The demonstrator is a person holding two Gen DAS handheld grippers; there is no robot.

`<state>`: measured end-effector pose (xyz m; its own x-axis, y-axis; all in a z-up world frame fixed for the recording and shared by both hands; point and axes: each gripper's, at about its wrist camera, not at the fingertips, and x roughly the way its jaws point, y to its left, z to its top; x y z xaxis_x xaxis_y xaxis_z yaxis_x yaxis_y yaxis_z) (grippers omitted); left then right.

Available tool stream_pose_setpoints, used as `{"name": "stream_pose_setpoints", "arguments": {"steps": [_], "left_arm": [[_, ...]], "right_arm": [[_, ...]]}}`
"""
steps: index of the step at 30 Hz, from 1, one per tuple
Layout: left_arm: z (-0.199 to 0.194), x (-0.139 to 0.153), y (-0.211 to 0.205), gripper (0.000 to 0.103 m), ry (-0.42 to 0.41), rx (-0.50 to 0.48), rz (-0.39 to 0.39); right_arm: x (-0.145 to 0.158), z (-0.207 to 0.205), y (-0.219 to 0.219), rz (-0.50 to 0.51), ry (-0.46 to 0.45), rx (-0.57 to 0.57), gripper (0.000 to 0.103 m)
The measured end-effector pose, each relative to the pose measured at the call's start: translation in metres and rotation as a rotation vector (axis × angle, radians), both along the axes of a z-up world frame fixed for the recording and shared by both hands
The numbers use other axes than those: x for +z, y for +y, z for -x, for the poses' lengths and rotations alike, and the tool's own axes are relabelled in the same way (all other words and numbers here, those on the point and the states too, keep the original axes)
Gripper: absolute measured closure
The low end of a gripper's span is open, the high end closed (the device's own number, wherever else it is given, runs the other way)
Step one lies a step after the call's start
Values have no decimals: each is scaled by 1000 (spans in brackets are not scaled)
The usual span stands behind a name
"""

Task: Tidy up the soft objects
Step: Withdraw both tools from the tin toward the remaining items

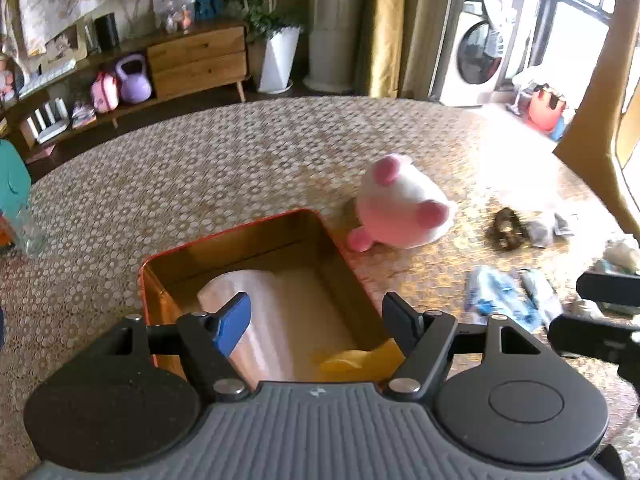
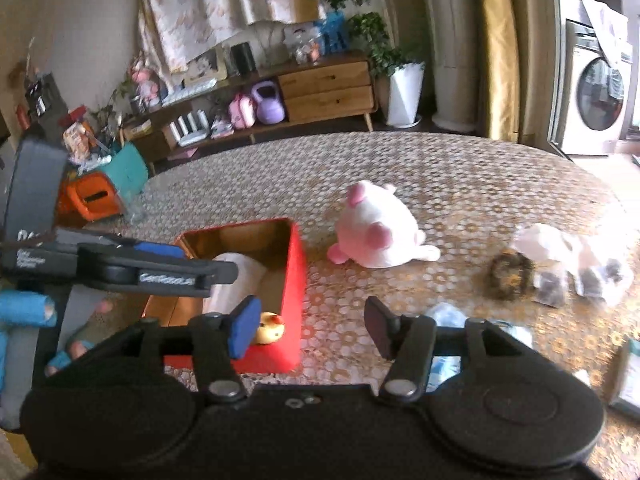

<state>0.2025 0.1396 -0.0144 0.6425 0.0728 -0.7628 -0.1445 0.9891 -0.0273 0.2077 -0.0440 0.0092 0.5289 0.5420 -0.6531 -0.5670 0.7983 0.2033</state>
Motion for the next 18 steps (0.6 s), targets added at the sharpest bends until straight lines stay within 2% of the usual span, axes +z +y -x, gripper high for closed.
{"name": "stream_pose_setpoints", "arguments": {"steps": [6,12,15,18], "left_arm": [[10,17,-28,31,-45,-57,22],[14,20,-59,31,-59,-110,32],[16,19,-73,22,-79,-119,31],[17,21,-87,21,-95,-138,37]], "right_arm": [[13,5,-46,-33,-21,-78,38],[15,12,-88,-33,-39,-138,28],[16,15,-108,-32,-49,-165,22],[16,16,-129,-31,-58,-199,17]]}}
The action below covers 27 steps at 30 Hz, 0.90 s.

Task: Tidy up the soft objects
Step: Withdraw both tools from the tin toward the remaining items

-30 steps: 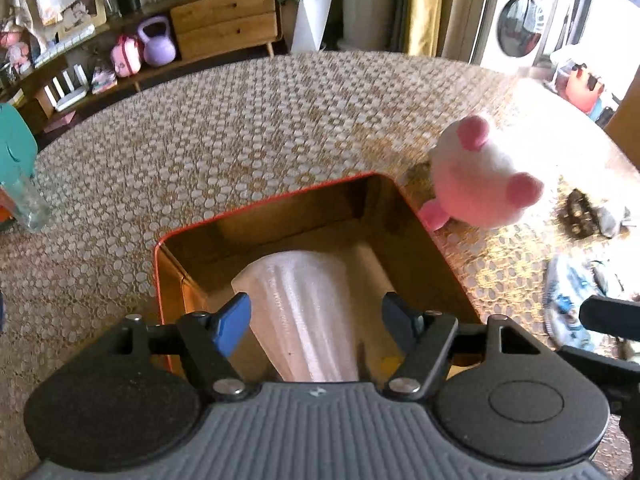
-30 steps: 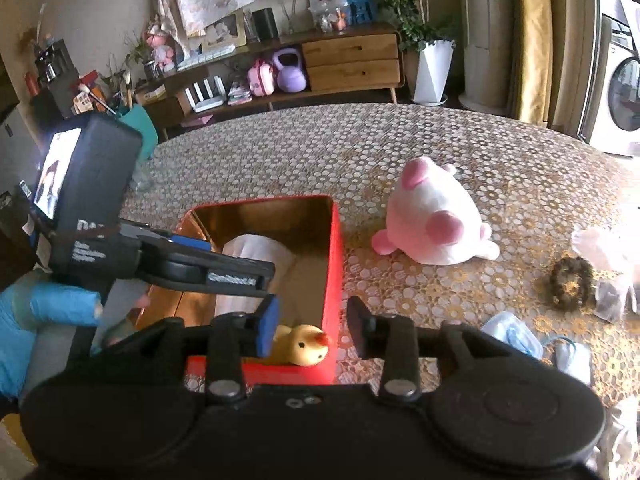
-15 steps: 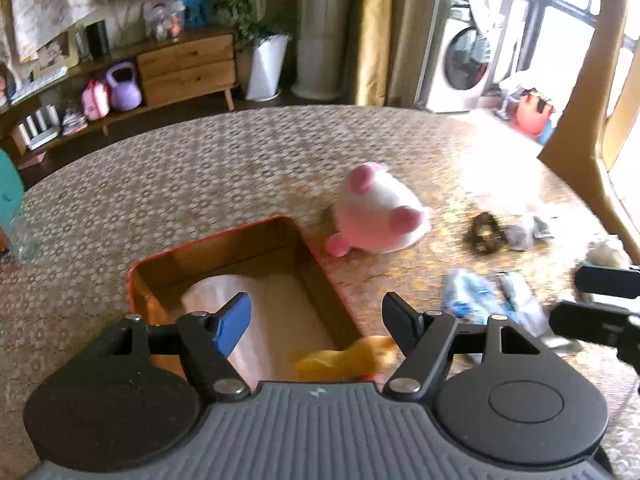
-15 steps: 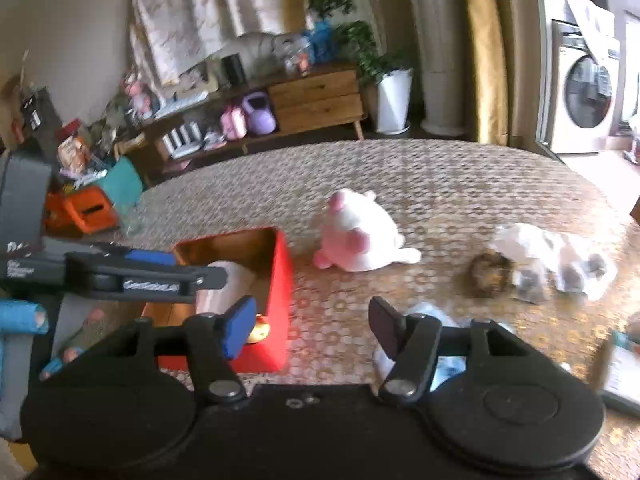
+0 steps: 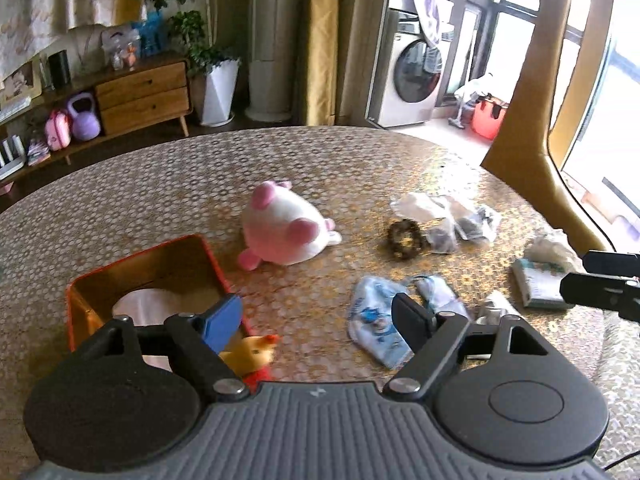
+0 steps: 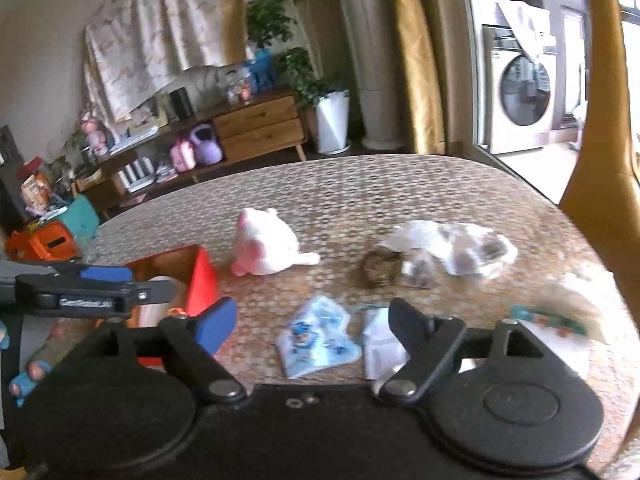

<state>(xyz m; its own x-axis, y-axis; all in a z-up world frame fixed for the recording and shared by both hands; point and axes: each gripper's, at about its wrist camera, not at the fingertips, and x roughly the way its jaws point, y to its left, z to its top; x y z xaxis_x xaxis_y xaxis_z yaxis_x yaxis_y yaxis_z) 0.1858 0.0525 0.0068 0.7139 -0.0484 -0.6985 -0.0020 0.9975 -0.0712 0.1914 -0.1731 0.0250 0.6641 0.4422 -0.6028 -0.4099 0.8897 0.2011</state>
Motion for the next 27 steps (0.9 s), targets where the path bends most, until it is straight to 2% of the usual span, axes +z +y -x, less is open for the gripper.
{"name": "stream_pose_setpoints", "arguments": {"steps": [9,15,20,23,27], "left_arm": [[-8,-9,-38,21,21,-44,6],[-18,-19,-54,15,40,-65,36],[-31,-32,-65,14,79,-67,46],[-41,-44,-70,14,114,-56,50],[-58,-61,-72,14,174,-18,75]], "right_arm": [[-7,-13,-71,-8,9,-137,5],[-12,-32,-119,15,18,-222,3],[-26,-48,-153,9,57,-297,2],[-42,-52,-155,4,92,-286,2],[-62,-54,-137,30,122,-199,2]]}}
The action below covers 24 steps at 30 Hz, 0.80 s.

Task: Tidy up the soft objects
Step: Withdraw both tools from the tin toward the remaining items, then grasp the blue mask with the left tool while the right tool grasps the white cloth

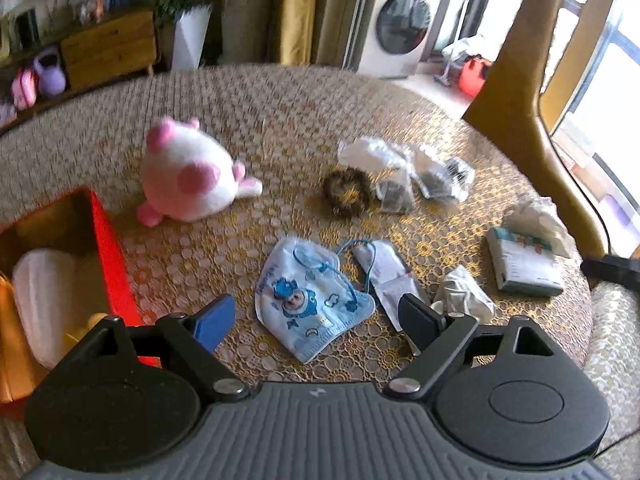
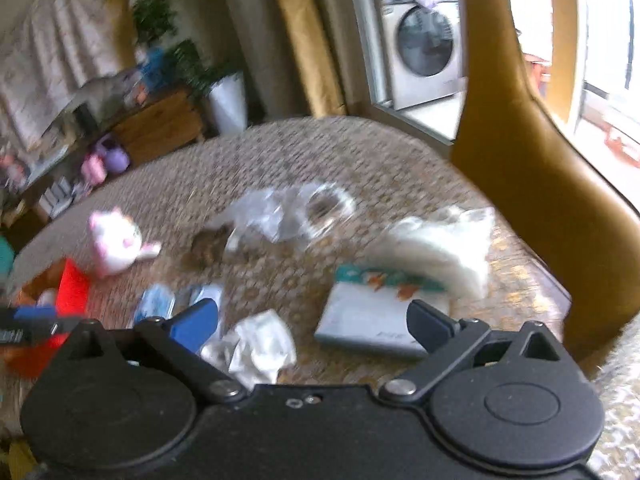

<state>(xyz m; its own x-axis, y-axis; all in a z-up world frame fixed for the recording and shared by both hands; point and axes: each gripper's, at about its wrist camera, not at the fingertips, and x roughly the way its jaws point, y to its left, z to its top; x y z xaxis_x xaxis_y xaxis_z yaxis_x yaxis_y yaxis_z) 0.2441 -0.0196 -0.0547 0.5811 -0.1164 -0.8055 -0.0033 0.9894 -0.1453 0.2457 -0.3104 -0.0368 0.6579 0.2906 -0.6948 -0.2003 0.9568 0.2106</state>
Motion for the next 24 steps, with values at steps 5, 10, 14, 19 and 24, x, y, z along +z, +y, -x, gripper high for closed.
{"name": "stream_pose_setpoints", "arguments": {"steps": [5,10,14,19,24], "left_arm": [[-19,-28,-3,14,77,28,8],[-33,-51,-6,14,133,68,13],[-43,-62,-10,14,155,93,4],[-51,-76,-9,14,187,157,12],[-55,-82,-17,14,170,165,-36]], "right_arm": [[-22,-7,30,16,45,112,2],[-44,-12,54,51,88,195,3],[-57,-19,67,58,120,237,3],[-66,-26,81,86,141,258,4],[-76,-32,93,123,149,271,6]]}}
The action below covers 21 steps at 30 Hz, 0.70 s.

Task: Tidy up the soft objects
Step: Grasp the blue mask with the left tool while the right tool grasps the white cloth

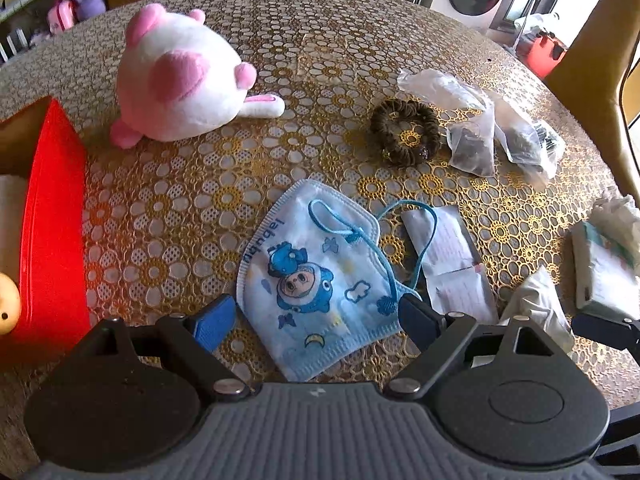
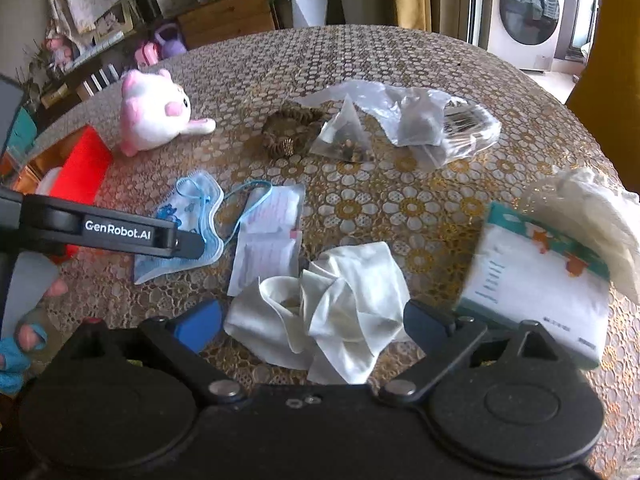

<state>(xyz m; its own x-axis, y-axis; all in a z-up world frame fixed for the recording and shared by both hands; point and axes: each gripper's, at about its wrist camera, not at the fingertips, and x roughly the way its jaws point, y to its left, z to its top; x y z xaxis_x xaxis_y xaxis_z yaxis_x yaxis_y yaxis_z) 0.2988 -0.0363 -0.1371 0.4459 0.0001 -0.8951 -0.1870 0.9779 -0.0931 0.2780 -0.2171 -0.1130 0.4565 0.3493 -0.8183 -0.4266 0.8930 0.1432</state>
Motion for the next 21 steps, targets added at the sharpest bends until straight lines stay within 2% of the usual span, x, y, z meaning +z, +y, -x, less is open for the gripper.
{"name": "stream_pose_setpoints", "arguments": {"steps": [5,9,11,16,17,18,19,21], "left_arm": [[0,-3,-12,14,-4,-18,-65],[1,-3,-19,22,-15,-37,-95],[1,-2,-20,27,-21,-41,-101],[3,1,-21,51,-36,-64,-108],[4,2,-21,55,-40,-66,-106],[4,3,-20,64,-43,-66,-110],[4,4,-19,67,-44,-70,-102],[3,5,-17,70,-42,-74,-92]], "right_arm": [[-9,-4,11,54,-5,8,11],[-13,-4,18,103,-25,14,14],[-13,-2,20,125,-41,16,18],[-13,2,21,151,-73,34,30],[-12,2,21,150,-79,32,35],[-11,3,21,151,-84,32,42],[-10,4,20,148,-88,32,46],[-8,4,19,154,-99,16,64]]}}
